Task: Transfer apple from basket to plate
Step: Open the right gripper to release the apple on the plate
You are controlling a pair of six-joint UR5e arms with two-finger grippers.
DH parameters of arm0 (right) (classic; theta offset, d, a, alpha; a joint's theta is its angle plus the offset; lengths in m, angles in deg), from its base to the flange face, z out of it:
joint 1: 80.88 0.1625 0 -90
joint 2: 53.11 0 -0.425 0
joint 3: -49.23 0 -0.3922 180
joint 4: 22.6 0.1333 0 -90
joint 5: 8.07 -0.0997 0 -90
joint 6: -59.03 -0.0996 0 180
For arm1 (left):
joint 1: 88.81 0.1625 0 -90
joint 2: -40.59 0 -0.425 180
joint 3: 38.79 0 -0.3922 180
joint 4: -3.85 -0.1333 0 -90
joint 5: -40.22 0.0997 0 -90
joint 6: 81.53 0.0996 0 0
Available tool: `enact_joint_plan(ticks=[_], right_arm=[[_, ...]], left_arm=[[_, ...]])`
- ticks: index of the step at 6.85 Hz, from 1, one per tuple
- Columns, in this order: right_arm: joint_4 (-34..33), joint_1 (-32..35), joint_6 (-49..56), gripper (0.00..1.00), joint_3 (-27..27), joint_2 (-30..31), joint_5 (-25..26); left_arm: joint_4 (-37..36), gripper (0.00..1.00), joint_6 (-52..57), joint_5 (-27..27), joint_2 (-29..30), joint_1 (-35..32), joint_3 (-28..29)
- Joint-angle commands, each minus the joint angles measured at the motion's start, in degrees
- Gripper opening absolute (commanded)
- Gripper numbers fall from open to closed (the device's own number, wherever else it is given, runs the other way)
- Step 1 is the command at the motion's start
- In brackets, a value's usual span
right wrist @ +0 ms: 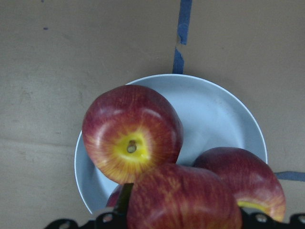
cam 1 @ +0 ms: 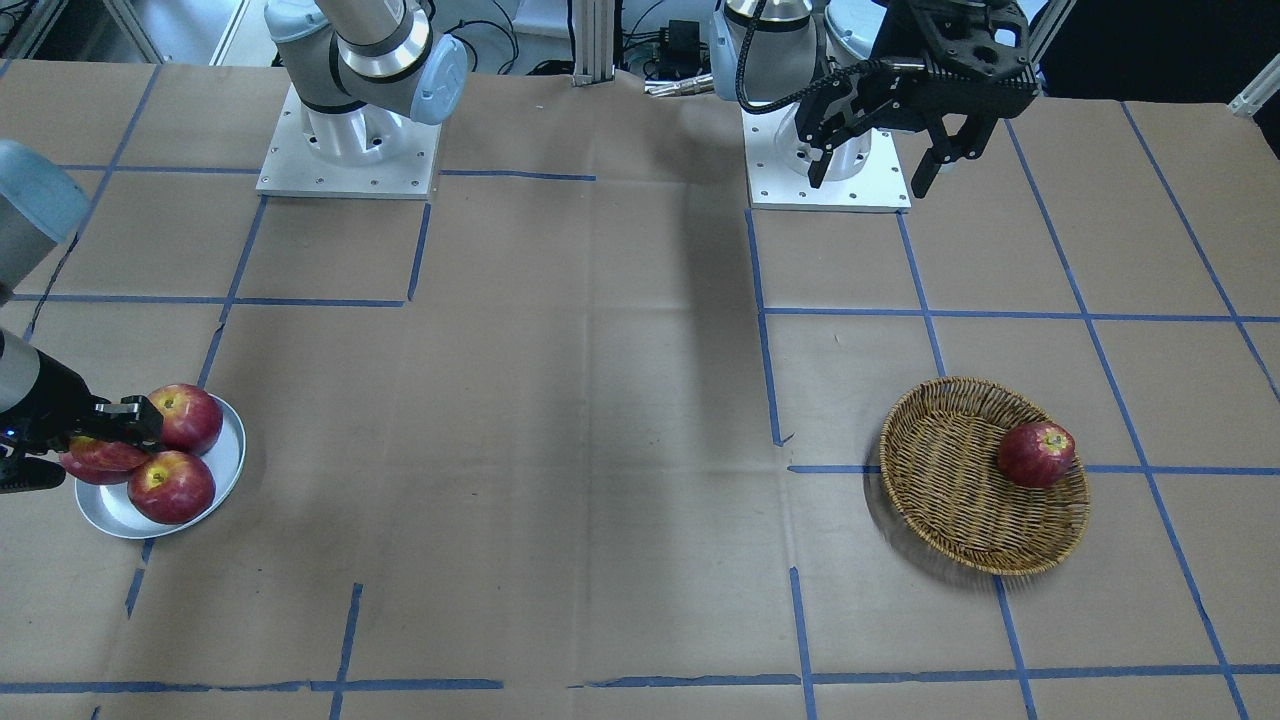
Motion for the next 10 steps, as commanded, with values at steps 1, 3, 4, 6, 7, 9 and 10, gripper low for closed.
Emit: enact_joint_plan(ticks=[1,3,4,6,7,9,10], right_arm=[[0.5,0.0,-0.1,1.0,0.5,0.3,1.1],[1.1,0.4,-0.4,1.0,0.4,4.4,1.0],[2.7,1.5,-1.0,1.0,1.1,7.2,0.9],[14.0,5.4,-3.9,1.0,9.0,9.3,0.7],[22.6,8.3,-6.0,1.0,15.5,9.4,1.2],[29.7,12.9,-14.3,1.0,19.6,10.1,1.2],[30.2,17.1,-19.4,1.0,18.9,12.6,1.2]], left_arm=[[0.0,0.99,0.0,0.0,0.1,0.1,0.0],[0.0,0.99,0.0,0.0,0.1,0.1,0.0],[0.0,0.99,0.0,-0.1,0.1,0.1,0.0],[0.0,0.99,0.1,-0.1,0.1,0.1,0.0],[0.0,0.99,0.1,-0.1,0.1,0.1,0.0],[0.0,0.99,0.2,-0.1,0.0,0.1,0.0],[0.0,0.99,0.2,-0.1,0.0,0.1,0.0]])
